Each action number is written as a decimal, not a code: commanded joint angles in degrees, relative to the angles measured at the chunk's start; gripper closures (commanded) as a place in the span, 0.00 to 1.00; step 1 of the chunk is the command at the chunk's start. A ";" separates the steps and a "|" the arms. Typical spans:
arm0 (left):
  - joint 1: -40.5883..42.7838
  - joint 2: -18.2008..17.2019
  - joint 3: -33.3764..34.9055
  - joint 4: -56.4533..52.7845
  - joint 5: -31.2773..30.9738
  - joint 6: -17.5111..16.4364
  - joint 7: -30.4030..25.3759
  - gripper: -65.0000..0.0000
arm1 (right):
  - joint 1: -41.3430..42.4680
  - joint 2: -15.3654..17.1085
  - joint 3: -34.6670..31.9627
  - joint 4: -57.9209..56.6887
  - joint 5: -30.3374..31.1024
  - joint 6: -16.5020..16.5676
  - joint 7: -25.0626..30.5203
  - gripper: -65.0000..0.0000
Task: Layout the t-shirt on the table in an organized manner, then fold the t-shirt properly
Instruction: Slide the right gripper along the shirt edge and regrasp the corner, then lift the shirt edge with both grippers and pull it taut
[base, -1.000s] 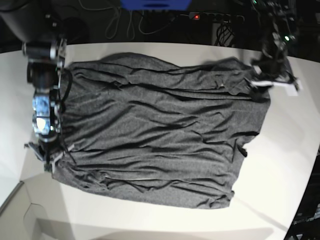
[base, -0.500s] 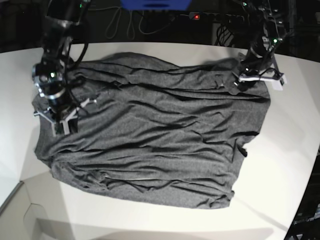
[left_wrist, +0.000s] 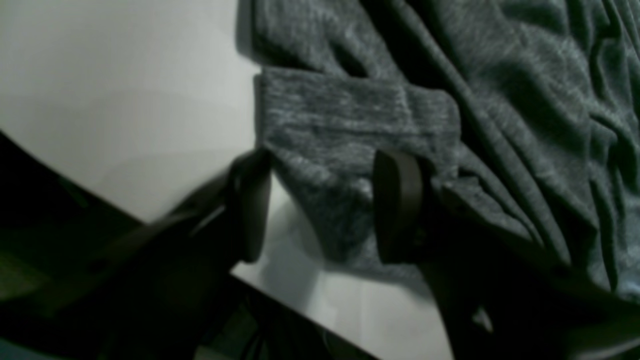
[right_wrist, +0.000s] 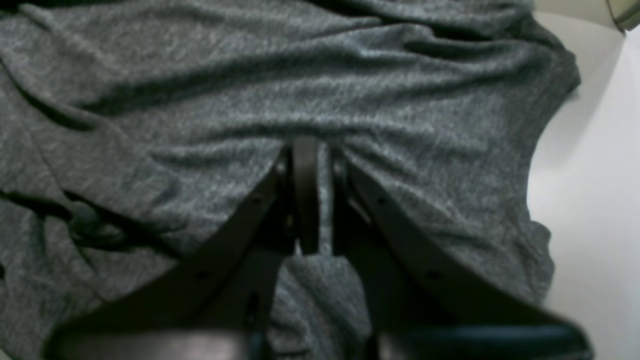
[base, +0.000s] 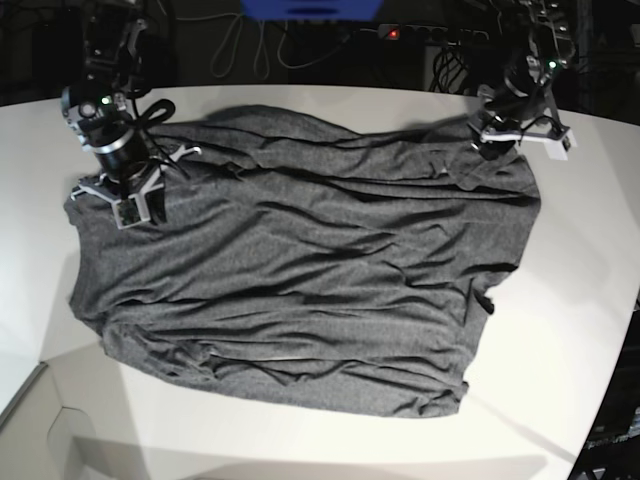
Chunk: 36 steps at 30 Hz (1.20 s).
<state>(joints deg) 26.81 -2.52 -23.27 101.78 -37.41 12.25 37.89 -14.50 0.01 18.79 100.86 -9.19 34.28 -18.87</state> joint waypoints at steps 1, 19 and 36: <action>0.23 -0.33 -0.34 0.86 0.09 -0.07 -0.92 0.50 | 0.13 0.38 0.07 0.99 0.62 0.05 1.34 0.92; -3.91 -0.07 0.19 -8.19 -0.17 -0.25 -0.83 0.91 | -3.83 0.38 -0.37 1.16 0.62 5.72 -3.32 0.92; 3.48 0.11 -0.34 14.22 -1.41 -0.25 -0.39 1.00 | -8.57 0.12 -0.37 6.09 0.53 5.72 -8.42 0.92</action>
<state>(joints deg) 29.98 -2.15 -23.46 115.02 -38.30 11.99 38.04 -22.98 -0.14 18.26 106.15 -9.19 40.23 -28.14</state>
